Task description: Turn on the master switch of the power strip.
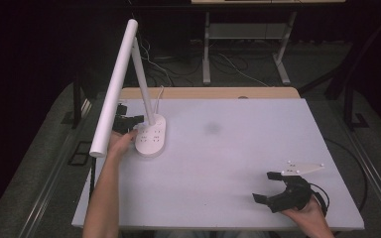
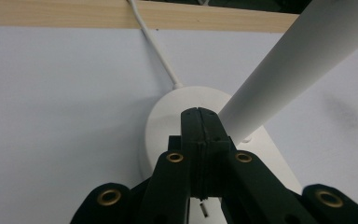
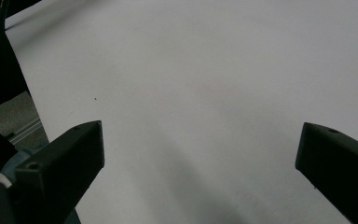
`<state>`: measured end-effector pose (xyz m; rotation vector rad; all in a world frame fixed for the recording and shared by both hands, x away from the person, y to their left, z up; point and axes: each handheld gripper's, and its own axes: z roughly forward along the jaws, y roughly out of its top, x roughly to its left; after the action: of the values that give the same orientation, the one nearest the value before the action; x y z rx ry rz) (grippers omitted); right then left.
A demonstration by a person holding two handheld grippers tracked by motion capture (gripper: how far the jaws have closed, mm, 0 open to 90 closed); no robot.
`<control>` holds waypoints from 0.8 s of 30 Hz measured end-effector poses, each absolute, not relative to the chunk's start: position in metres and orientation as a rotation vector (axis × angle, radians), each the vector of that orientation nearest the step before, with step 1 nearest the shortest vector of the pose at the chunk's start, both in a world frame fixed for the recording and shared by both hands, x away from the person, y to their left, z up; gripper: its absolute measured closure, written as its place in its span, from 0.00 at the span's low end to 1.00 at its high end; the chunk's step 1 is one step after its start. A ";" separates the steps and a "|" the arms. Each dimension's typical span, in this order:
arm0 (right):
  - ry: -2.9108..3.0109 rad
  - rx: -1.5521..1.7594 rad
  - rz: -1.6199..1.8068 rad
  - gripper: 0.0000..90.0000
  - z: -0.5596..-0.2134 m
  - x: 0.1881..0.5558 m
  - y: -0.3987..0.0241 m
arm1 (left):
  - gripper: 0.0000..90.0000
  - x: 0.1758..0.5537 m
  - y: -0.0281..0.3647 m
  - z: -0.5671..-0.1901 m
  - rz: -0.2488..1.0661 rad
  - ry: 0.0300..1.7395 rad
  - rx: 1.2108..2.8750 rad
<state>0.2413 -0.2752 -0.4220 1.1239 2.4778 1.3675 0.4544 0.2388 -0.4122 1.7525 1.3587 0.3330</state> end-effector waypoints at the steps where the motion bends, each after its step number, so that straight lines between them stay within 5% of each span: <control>1: 2.478 1.124 1.368 0.01 -0.422 0.241 -0.275 | 1.00 0.453 0.241 -0.411 0.342 1.359 1.759; 24: 2.474 1.129 1.373 0.01 -0.422 0.241 -0.276 | 1.00 0.417 0.260 -0.386 0.413 1.323 1.696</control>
<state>0.2413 -0.2759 -0.4217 1.1285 2.4737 1.3726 0.4169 0.2603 -0.3858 1.6962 1.3229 0.4127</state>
